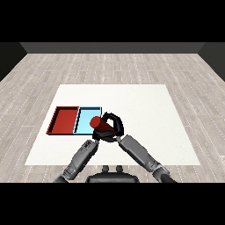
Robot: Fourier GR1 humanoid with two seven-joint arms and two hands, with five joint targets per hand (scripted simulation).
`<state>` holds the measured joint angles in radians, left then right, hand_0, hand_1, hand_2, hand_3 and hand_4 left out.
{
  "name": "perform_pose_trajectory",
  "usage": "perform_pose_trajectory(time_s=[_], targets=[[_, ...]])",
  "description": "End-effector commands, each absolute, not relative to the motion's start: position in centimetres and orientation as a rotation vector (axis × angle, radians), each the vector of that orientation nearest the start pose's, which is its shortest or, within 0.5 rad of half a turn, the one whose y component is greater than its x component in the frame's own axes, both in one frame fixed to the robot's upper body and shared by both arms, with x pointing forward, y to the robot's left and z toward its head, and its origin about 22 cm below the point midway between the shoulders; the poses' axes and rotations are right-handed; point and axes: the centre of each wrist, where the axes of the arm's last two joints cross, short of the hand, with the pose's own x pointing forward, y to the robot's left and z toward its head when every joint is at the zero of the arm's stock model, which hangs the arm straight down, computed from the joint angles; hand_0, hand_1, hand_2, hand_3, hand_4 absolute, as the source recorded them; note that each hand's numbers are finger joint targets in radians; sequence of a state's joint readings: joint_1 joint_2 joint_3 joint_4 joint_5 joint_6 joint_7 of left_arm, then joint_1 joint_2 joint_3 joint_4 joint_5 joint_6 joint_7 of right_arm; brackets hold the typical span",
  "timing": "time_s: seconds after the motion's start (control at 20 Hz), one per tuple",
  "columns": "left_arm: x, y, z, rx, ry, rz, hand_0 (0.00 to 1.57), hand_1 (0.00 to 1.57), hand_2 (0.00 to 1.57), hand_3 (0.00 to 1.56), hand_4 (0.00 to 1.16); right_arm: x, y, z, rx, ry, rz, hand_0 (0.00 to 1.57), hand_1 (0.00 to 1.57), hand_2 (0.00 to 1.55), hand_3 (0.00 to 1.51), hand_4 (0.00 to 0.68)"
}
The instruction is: Pick the red can and put it in the red box
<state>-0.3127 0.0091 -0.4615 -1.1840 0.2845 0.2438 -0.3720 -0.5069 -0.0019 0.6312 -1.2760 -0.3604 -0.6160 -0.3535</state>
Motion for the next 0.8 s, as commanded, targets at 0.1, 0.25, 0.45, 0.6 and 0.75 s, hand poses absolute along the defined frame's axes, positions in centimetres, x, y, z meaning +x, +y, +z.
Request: perform_pose_trajectory(time_s=[0.1, 0.25, 0.45, 0.6, 0.75], targets=[[27.3, 9.1, -2.5, -0.116, -1.708, -0.022, 0.61, 0.61, 0.63, 0.00, 0.61, 27.8, -2.8, 4.4, 0.239, -1.908, 0.086, 1.47, 1.47, 1.45, 1.37, 0.629], [28.7, 8.8, -1.9, -0.122, -1.696, 0.029, 1.57, 1.57, 1.56, 1.49, 0.99, 28.1, -2.7, 4.1, 0.259, -1.893, 0.096, 1.48, 1.48, 1.45, 1.37, 0.632], [28.7, 7.5, -1.5, -0.042, -1.671, -0.016, 1.51, 1.51, 1.47, 1.39, 0.88, 28.5, -2.8, 4.0, 0.261, -1.895, 0.107, 1.55, 1.55, 1.47, 1.38, 0.614], [29.0, 8.4, -1.5, -0.010, -1.715, -0.002, 1.56, 1.56, 1.51, 1.41, 0.97, 28.6, -3.1, 4.7, 0.288, -1.911, 0.071, 1.50, 1.50, 1.45, 1.38, 0.606], [29.1, 9.1, -2.2, 0.016, -1.748, 0.045, 1.57, 1.57, 1.51, 1.40, 1.02, 28.0, -3.2, 3.7, 0.272, -1.903, 0.094, 1.45, 1.45, 1.44, 1.38, 0.615]])
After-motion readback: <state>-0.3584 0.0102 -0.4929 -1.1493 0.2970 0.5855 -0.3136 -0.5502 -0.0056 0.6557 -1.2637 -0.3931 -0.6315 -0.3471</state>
